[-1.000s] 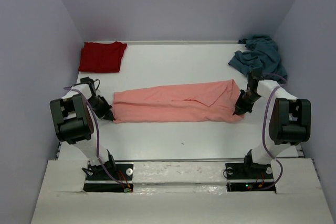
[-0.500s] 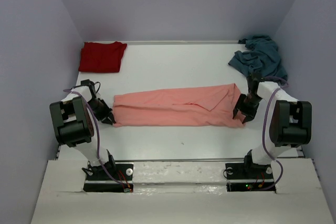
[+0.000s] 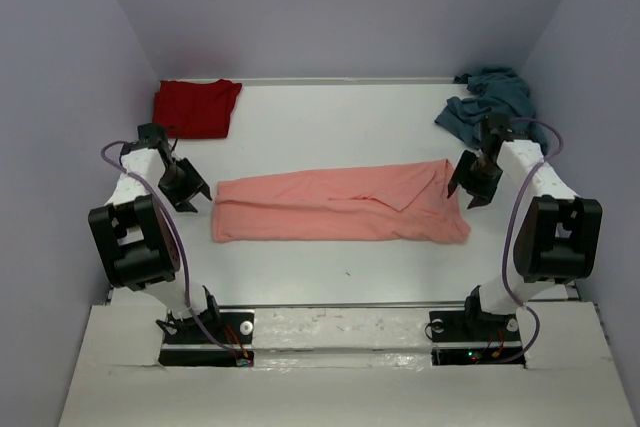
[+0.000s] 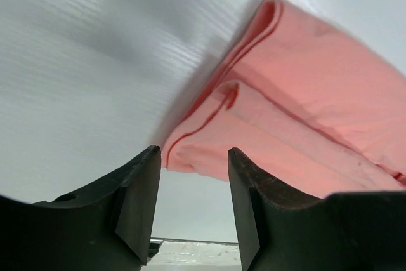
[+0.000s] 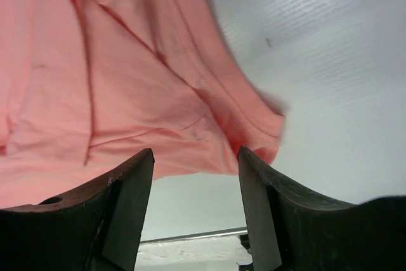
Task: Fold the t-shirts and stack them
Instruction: Fold the tshirt
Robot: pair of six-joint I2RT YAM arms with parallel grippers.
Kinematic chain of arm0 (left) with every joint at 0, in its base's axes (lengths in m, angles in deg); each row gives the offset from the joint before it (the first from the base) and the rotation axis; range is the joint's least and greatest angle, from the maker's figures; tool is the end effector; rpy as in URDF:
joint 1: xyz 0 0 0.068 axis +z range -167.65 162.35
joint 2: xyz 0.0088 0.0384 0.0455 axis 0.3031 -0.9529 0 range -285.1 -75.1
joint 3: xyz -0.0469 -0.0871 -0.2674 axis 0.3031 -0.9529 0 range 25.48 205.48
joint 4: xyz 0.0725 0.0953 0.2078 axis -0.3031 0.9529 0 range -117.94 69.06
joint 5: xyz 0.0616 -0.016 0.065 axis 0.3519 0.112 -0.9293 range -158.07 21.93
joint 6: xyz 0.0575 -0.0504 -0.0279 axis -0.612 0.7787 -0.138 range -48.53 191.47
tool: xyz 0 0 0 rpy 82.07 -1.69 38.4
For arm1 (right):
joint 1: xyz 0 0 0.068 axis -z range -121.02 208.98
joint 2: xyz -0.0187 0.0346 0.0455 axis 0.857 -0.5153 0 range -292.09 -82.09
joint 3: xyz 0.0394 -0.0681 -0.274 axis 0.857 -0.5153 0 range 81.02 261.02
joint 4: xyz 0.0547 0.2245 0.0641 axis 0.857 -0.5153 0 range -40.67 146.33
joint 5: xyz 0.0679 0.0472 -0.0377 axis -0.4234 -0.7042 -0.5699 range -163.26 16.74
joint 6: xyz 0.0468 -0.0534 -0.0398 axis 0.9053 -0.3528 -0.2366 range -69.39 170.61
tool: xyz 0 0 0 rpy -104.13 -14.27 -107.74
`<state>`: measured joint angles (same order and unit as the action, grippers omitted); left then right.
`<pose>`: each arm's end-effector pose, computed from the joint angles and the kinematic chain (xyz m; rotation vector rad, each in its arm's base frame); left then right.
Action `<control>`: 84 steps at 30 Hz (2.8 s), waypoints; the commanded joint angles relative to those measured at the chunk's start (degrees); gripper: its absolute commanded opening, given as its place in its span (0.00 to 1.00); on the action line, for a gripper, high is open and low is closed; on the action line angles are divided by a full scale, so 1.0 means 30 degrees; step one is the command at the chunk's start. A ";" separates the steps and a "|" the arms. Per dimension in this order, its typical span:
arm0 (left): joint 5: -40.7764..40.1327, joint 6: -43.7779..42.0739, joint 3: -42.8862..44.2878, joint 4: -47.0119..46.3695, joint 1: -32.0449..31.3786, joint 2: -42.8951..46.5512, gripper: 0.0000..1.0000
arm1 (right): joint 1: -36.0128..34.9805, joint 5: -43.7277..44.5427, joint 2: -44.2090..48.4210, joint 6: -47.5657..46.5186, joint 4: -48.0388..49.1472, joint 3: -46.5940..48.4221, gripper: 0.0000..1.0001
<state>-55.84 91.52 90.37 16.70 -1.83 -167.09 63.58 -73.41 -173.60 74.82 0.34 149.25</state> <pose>0.2919 0.0673 0.2065 -0.8204 2.6927 -0.3180 0.2808 -0.0224 0.2154 0.7352 2.8641 0.0510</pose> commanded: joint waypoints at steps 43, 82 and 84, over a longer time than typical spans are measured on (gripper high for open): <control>0.4184 0.3892 -0.0650 -0.4099 -0.9226 -0.0891 0.56 | -0.3760 -0.9943 -0.1665 0.5964 0.6943 -0.2675 0.56; 0.4303 0.3511 -0.1383 -0.4451 -1.0486 -0.2502 0.55 | -0.5225 -0.9094 -0.2926 0.6405 0.6243 -0.0245 0.00; 0.4303 0.3511 -0.1442 -0.4481 -1.0515 -0.2561 0.55 | -0.5225 -0.8947 -0.3246 0.6316 0.5949 0.0747 0.00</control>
<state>-44.08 102.99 85.08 2.10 -33.00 -174.69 48.39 -101.32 -182.25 94.36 19.49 145.92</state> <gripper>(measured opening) 0.553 0.010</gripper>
